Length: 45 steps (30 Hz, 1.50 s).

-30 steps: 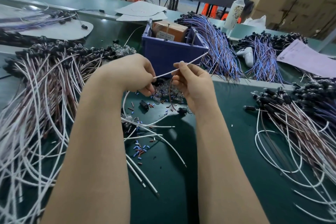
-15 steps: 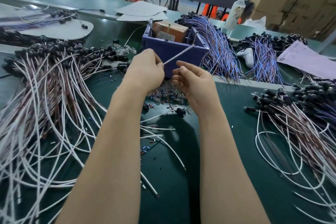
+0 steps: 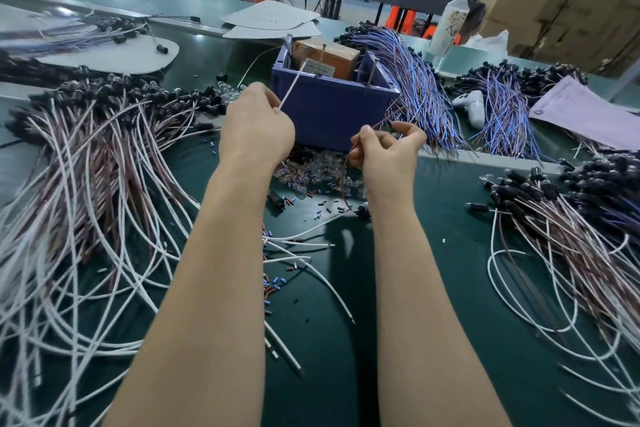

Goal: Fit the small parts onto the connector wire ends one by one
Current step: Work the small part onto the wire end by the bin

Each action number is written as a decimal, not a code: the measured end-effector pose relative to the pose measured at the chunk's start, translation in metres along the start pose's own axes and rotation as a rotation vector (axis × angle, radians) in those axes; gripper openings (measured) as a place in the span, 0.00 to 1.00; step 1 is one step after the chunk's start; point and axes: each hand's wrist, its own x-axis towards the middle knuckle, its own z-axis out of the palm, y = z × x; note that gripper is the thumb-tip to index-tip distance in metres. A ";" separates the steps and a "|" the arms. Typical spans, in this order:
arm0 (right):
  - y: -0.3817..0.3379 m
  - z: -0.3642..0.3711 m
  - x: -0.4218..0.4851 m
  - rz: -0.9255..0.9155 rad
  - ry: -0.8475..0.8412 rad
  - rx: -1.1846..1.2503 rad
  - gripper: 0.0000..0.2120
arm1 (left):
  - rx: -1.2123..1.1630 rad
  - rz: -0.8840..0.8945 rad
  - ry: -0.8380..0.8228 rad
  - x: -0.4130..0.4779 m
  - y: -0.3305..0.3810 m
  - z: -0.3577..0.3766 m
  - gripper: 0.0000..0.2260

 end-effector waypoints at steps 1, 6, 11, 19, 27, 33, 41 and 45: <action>0.000 0.000 0.000 -0.007 0.009 -0.035 0.10 | 0.005 -0.001 -0.012 0.000 0.000 0.000 0.10; 0.000 0.006 0.000 -0.019 0.075 -0.161 0.04 | -0.008 0.011 -0.052 -0.002 0.004 0.001 0.10; -0.001 0.005 -0.002 -0.046 0.028 -0.261 0.11 | -0.021 0.024 -0.074 -0.003 0.006 0.002 0.11; 0.000 0.011 -0.007 -0.064 0.006 -0.253 0.10 | -0.031 0.035 -0.081 -0.004 0.006 0.002 0.10; 0.007 0.022 -0.015 -0.210 0.118 -0.434 0.08 | -0.038 0.045 -0.083 -0.004 0.006 0.004 0.10; 0.012 0.033 -0.019 -0.225 0.161 -0.413 0.07 | -0.103 0.053 -0.107 -0.005 0.005 0.008 0.08; 0.023 0.033 -0.015 -0.225 0.285 -0.277 0.10 | -0.186 0.042 -0.133 -0.007 0.007 0.008 0.11; 0.020 0.033 -0.010 -0.223 0.285 -0.265 0.12 | -0.178 0.035 -0.147 -0.007 0.007 0.009 0.11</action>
